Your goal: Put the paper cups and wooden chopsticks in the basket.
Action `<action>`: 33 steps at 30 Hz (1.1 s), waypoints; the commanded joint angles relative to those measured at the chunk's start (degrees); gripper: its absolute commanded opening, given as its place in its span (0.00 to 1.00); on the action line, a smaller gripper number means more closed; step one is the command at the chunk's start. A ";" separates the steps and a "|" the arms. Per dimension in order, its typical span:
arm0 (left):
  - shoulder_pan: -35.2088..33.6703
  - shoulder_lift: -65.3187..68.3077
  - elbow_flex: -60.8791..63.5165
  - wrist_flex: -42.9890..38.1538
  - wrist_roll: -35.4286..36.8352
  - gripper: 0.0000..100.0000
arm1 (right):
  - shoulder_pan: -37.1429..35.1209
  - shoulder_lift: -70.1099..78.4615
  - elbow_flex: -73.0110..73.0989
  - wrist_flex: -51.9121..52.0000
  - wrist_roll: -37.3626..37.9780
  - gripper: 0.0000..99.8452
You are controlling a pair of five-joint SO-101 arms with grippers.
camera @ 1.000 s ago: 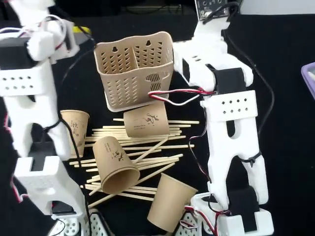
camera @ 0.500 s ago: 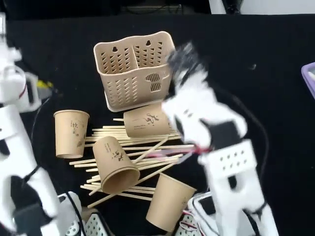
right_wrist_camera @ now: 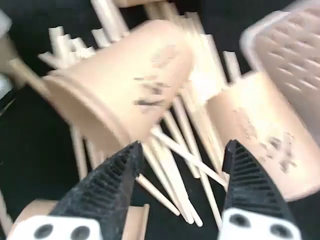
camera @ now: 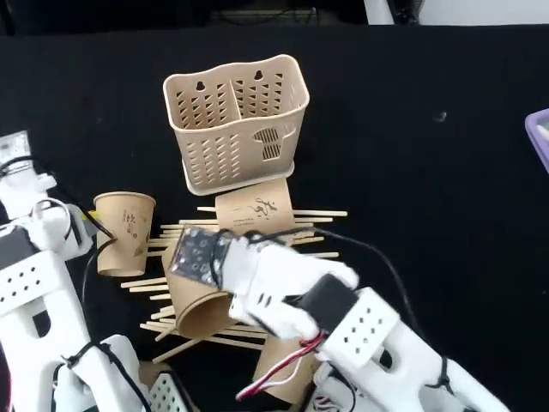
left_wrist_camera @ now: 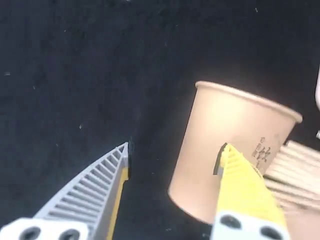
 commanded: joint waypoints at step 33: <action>11.30 -1.76 10.33 -2.29 8.26 0.29 | -14.95 6.99 -1.54 -11.08 -10.11 0.27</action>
